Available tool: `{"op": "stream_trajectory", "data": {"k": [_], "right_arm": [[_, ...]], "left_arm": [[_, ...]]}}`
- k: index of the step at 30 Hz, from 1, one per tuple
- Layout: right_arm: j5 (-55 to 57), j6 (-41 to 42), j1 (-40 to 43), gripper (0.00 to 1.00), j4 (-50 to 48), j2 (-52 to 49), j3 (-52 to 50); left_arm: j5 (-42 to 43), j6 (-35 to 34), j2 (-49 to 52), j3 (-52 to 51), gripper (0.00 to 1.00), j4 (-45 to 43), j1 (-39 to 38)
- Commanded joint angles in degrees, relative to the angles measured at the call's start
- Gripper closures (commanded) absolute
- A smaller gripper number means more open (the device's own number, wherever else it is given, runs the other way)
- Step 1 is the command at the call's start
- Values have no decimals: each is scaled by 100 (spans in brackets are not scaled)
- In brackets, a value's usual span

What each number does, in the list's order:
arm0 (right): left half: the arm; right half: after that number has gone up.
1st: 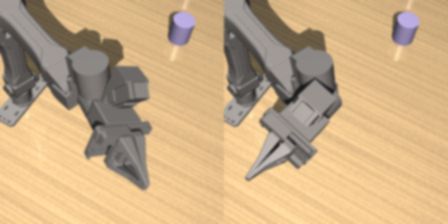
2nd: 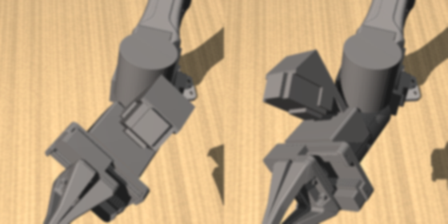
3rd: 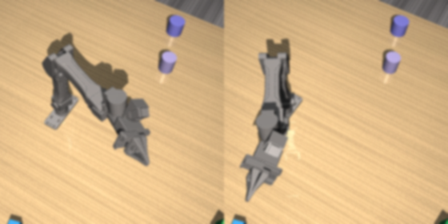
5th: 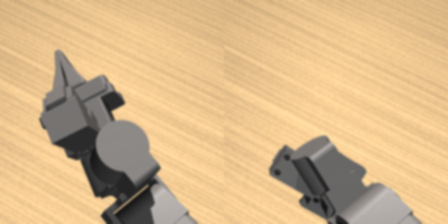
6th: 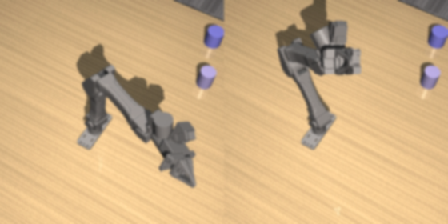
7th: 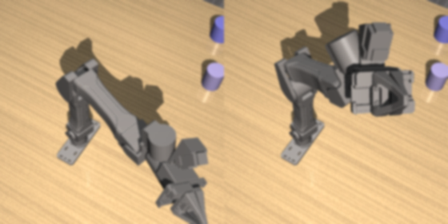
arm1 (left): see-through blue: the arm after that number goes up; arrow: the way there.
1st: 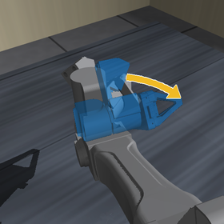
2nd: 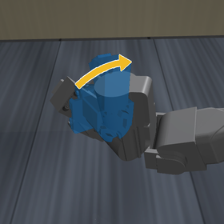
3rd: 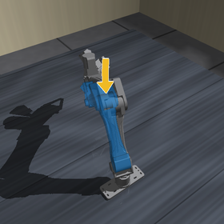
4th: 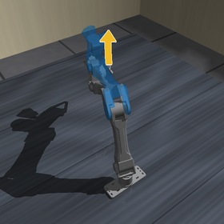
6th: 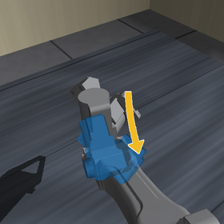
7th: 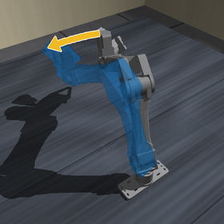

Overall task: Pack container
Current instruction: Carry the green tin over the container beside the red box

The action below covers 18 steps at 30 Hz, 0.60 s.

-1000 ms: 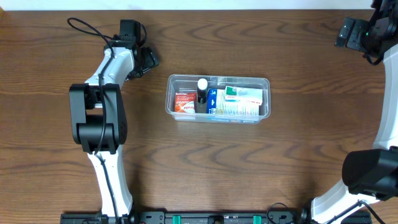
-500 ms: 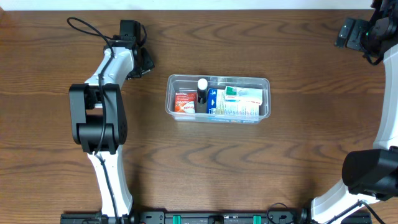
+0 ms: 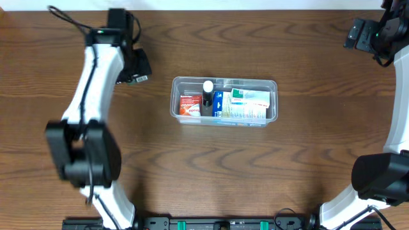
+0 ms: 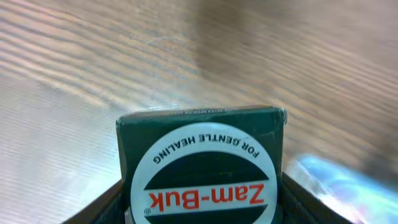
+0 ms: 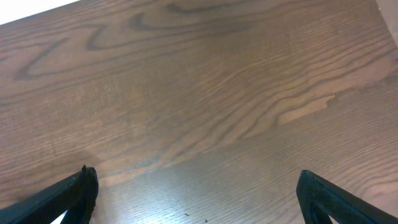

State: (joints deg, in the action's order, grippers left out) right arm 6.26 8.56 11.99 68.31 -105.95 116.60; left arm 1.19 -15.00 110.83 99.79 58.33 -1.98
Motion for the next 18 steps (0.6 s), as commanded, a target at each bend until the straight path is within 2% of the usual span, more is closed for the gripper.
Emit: {"op": "stream_trajectory", "data": {"k": [1, 6, 14, 18], "right_arm": [[37, 63, 37, 1, 7, -11, 28], [37, 63, 37, 1, 7, -11, 28], [39, 63, 37, 1, 9, -11, 28], [39, 63, 37, 1, 7, -11, 28]], "left_arm": [[387, 299, -568, 151, 41, 411, -192], [894, 299, -772, 149, 41, 811, -662], [850, 258, -658, -26, 41, 743, -1626], [822, -90, -590, -33, 41, 619, -1912]]}}
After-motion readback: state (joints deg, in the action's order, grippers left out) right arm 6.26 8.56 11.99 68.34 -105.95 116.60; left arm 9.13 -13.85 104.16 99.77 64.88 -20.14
